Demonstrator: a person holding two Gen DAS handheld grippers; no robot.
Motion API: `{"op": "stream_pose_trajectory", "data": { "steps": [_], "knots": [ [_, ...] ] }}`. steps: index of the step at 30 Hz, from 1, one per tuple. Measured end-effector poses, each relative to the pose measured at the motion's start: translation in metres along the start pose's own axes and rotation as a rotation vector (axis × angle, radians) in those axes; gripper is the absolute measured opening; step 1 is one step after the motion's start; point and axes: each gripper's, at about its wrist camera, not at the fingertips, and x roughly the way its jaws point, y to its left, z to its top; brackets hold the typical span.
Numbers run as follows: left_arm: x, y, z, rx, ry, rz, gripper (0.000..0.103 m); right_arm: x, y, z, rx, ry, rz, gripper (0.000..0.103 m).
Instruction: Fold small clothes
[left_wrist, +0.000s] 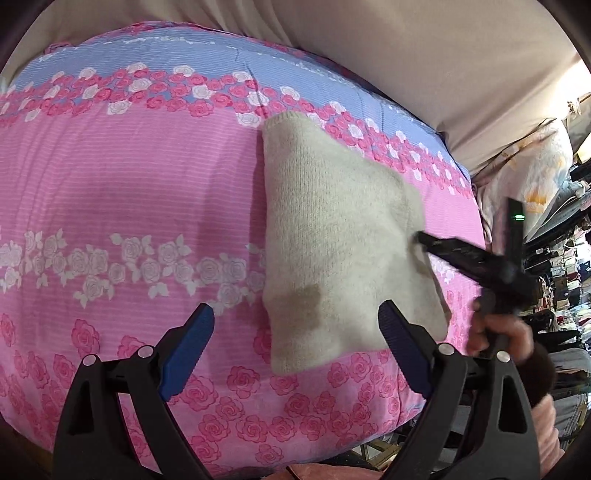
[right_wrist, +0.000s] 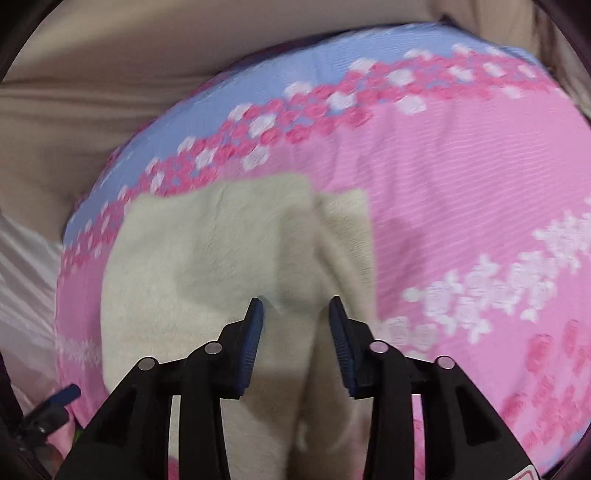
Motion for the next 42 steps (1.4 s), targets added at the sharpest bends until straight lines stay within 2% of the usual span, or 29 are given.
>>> {"op": "stream_pose_trajectory", "data": {
  "steps": [1,2,3,8,13,14,15,17,18,19,20,21,22,23,24,25,26,29,31,32,33,34,36,38,40,42],
  "knots": [
    [0.003,0.003,-0.002,-0.009,0.01,0.003,0.088,-0.009,-0.006,-0.007,0.028,-0.006,0.027,0.055],
    [0.004,0.005,-0.003,-0.013,0.02,0.0,0.088,-0.015,-0.01,-0.013,0.052,-0.011,0.037,0.067],
    [0.006,0.006,-0.004,-0.017,0.033,-0.003,0.088,-0.018,-0.015,-0.024,0.069,-0.008,0.043,0.071],
    [0.022,0.013,-0.003,-0.054,0.062,-0.048,0.088,-0.002,-0.011,-0.06,0.087,0.086,0.044,0.072],
    [0.057,0.001,0.016,-0.047,0.06,-0.082,0.088,0.025,-0.014,-0.063,0.153,0.102,0.074,0.08],
    [0.067,-0.002,0.021,-0.04,0.057,-0.093,0.088,0.027,-0.013,-0.062,0.156,0.102,0.096,0.071],
    [0.082,-0.004,0.026,-0.024,0.085,-0.106,0.08,0.027,-0.013,-0.061,0.153,0.111,0.133,0.035],
    [0.1,-0.006,0.03,-0.012,0.176,-0.089,0.056,0.012,-0.016,-0.058,0.193,0.108,0.214,0.025],
    [0.093,-0.004,0.032,-0.045,0.164,-0.121,0.053,-0.002,-0.016,-0.058,0.182,0.086,0.252,0.023],
    [0.085,-0.002,0.033,-0.067,0.155,-0.166,0.053,-0.011,-0.014,-0.058,0.164,0.069,0.254,0.023],
    [0.078,0.0,0.032,-0.081,0.149,-0.2,0.054,-0.016,-0.013,-0.059,0.137,0.058,0.232,0.028],
    [0.072,0.002,0.03,-0.091,0.146,-0.209,0.062,-0.018,-0.011,-0.06,0.104,0.048,0.193,0.041],
    [0.072,0.004,0.028,-0.102,0.148,-0.185,0.076,-0.016,-0.012,-0.061,0.078,0.041,0.129,0.048],
    [0.075,0.006,0.026,-0.109,0.153,-0.152,0.081,-0.012,-0.013,-0.06,0.075,0.046,0.083,0.064],
    [0.078,0.007,0.025,-0.115,0.153,-0.117,0.084,-0.007,-0.016,-0.058,0.085,0.057,0.069,0.067],
    [0.083,0.007,0.025,-0.12,0.158,-0.097,0.086,0.0,-0.018,-0.053,0.107,0.081,0.094,0.067],
    [0.088,0.006,0.026,-0.13,0.165,-0.103,0.088,0.005,-0.018,-0.049,0.116,0.089,0.113,0.067],
    [0.102,0.0,0.034,-0.151,0.175,-0.112,0.096,0.03,-0.016,-0.039,0.113,0.125,0.124,0.078],
    [0.119,0.001,0.037,-0.165,0.205,-0.107,0.098,0.043,-0.014,-0.037,0.122,0.143,0.128,0.074],
    [0.125,0.002,0.037,-0.178,0.218,-0.117,0.098,0.043,-0.011,-0.036,0.11,0.139,0.133,0.061],
    [0.123,-0.001,0.038,-0.179,0.192,-0.121,0.086,0.039,-0.008,-0.033,0.088,0.134,0.147,0.046],
    [0.12,-0.007,0.04,-0.161,0.191,-0.16,0.063,0.032,-0.005,-0.031,0.079,0.122,0.149,0.043],
    [0.104,-0.019,0.043,-0.127,0.158,-0.138,0.048,0.006,-0.001,-0.025,0.05,0.07,0.201,0.033],
    [0.075,-0.038,0.047,-0.096,0.096,-0.176,0.045,-0.027,0.004,-0.017,0.011,-0.002,0.214,0.028],
    [0.049,-0.061,0.053,-0.054,0.035,-0.212,0.046,-0.058,0.002,-0.008,-0.008,-0.063,0.226,0.028],
    [0.041,-0.079,0.055,-0.025,0.004,-0.23,0.048,-0.073,-0.006,-0.003,-0.038,-0.101,0.215,0.028]
  ]
}}
